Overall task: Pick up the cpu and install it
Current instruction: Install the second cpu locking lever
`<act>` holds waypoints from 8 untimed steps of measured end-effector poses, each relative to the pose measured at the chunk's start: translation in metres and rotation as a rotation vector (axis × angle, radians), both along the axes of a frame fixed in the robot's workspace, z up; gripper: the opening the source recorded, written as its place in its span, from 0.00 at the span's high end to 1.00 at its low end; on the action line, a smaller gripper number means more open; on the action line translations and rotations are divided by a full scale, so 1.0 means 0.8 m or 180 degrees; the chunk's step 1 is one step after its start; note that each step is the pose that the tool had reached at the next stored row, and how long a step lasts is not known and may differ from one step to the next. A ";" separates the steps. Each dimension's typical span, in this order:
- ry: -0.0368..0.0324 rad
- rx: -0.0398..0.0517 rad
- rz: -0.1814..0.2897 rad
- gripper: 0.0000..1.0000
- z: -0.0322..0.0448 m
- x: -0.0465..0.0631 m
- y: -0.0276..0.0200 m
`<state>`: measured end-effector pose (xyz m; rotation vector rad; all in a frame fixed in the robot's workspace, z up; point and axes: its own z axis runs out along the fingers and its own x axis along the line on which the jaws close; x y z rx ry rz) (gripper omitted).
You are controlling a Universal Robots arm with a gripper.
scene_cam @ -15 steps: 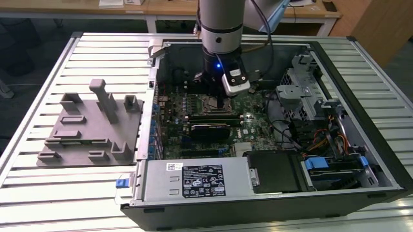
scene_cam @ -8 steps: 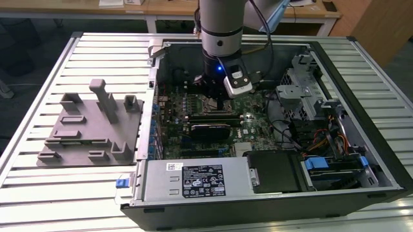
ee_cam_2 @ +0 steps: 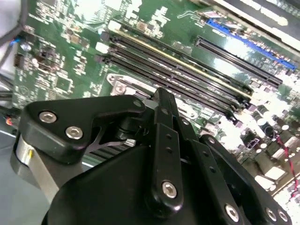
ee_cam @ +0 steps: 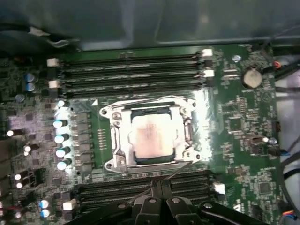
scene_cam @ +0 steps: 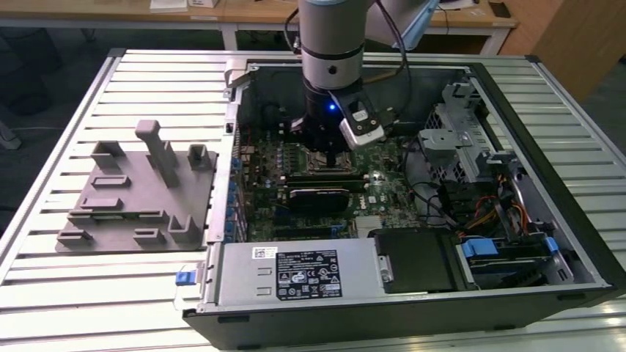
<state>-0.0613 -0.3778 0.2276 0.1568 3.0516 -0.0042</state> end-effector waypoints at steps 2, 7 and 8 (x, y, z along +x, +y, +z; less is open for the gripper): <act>0.0000 0.0000 0.0001 0.89 -0.0011 -0.007 -0.0006; 0.0000 0.0000 0.0001 0.89 -0.0015 -0.008 -0.0013; 0.0000 -0.0001 0.0001 0.89 -0.0016 -0.008 -0.0014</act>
